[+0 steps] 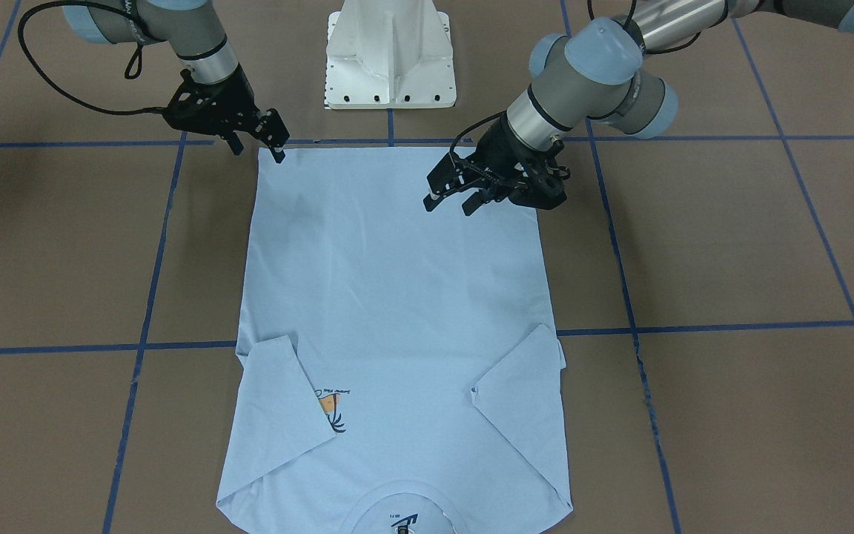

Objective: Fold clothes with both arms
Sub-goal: 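Move the right gripper to its nearest hem corner while the left gripper releases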

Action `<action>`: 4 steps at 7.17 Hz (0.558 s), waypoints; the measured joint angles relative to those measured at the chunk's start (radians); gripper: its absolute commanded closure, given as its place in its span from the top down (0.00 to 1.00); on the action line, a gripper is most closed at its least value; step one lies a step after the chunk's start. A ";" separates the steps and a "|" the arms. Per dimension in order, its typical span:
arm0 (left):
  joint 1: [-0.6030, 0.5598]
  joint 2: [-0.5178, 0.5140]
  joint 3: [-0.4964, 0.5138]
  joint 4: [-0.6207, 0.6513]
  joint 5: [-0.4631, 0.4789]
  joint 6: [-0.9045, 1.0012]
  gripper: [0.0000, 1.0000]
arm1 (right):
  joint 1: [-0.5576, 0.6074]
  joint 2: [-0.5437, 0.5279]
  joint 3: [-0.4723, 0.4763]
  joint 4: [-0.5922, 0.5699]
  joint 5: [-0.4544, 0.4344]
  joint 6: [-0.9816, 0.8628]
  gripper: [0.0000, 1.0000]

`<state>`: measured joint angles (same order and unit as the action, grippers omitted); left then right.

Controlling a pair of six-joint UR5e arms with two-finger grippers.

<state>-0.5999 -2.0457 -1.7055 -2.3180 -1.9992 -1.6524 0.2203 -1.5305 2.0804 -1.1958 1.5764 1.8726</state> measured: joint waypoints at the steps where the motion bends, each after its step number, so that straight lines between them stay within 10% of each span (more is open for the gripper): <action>1: 0.003 0.008 -0.001 0.000 0.003 0.000 0.84 | -0.041 -0.015 0.012 -0.004 -0.037 0.075 0.93; 4: 0.006 0.011 0.000 0.000 0.006 0.000 0.85 | -0.087 -0.053 0.020 -0.008 -0.095 0.142 0.86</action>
<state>-0.5944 -2.0342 -1.7054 -2.3183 -1.9932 -1.6520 0.1337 -1.5840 2.1009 -1.2040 1.4816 2.0144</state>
